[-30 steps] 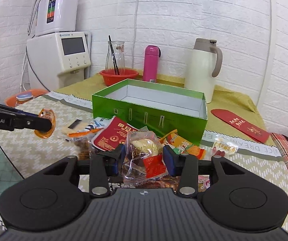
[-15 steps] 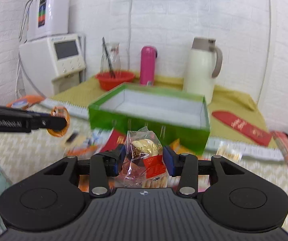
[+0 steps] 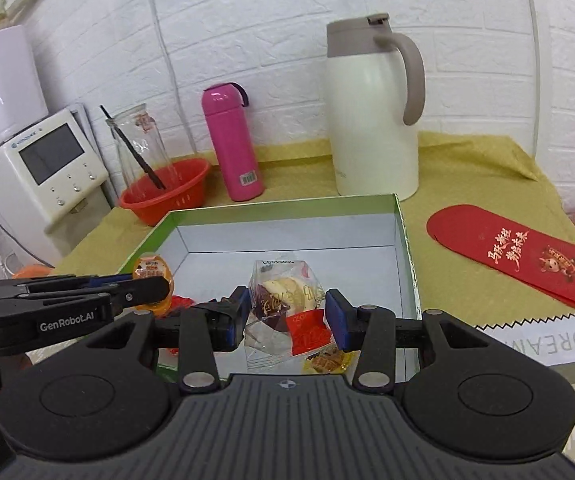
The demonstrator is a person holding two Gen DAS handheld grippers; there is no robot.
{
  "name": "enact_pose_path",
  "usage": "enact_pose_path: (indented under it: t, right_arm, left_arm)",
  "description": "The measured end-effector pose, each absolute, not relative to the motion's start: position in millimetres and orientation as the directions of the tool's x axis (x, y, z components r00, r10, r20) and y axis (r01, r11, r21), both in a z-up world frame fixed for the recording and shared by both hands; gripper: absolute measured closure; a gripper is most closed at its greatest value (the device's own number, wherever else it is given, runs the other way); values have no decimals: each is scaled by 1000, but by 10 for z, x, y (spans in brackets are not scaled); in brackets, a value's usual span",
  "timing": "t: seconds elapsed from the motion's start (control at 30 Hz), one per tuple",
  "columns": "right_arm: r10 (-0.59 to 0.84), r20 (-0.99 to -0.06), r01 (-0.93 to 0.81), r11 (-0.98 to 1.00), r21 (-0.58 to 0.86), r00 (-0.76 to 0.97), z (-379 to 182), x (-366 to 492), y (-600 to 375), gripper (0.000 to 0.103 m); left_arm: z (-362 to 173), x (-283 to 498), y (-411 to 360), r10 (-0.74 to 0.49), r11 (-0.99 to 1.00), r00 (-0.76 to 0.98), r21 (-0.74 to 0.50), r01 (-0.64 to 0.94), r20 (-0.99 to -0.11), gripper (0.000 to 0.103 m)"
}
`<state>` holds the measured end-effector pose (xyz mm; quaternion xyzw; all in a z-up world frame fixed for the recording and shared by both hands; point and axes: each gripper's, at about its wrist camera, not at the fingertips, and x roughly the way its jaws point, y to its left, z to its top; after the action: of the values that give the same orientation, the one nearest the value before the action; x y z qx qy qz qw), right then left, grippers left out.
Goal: Organize snacks
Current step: 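Carry both packs into the green box and open both grippers, then grasp the cracker pack with the left gripper while the right gripper grasps the pink-labelled crisps bag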
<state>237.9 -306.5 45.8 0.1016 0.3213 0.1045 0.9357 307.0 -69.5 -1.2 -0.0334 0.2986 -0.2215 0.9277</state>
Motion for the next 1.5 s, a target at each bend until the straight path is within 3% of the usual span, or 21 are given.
enact_pose_path:
  t: [0.1,0.13,0.17,0.2,0.27,0.63,0.83,1.07,1.3,1.5]
  right_arm:
    - [256,-586,-115,957,267,769,374,2450,-3095,28]
    - [256,-586,-115,957,267,769,357,2455,-3097,27]
    - [260,-587,-119,956,268,767,346,2473,-3104,19]
    - [259,-587,-120,957,265,767,338,2483,-3108,13]
    - [267,-580,-130,955,267,770,348,2466,-3113,2]
    - [338,-417,-251,935,250,843,774,1644,-3490,0]
    - [257,-389,-151,947,284,885,751,909,-3899,0]
    - [170,-522,-24,961,275,836,356,626,-3983,0]
    - [155,-656,-68,985,156,739,89,892,-3837,0]
    - [171,-688,-127,985,115,705,-41,876,-3756,0]
  left_arm:
    - [-122,3109,-713,-432,898,708,-192,396,-559,88]
    - [-145,3117,-717,-432,897,705,-188,399,-563,83]
    - [-156,3122,-719,-429,898,704,-181,402,-566,76]
    - [-159,3119,-715,-424,900,706,-175,399,-567,60]
    - [-142,3100,-690,-419,902,713,-169,398,-561,57]
    - [117,2353,68,-383,921,793,-132,367,-474,39]
    - [-231,1867,320,-297,952,799,-91,294,-522,37]
    - [-546,1756,388,-267,962,770,-119,244,-580,36]
    - [-561,1833,346,-272,960,762,-118,253,-588,31]
    - [-572,2009,283,-285,958,746,-154,242,-602,24]
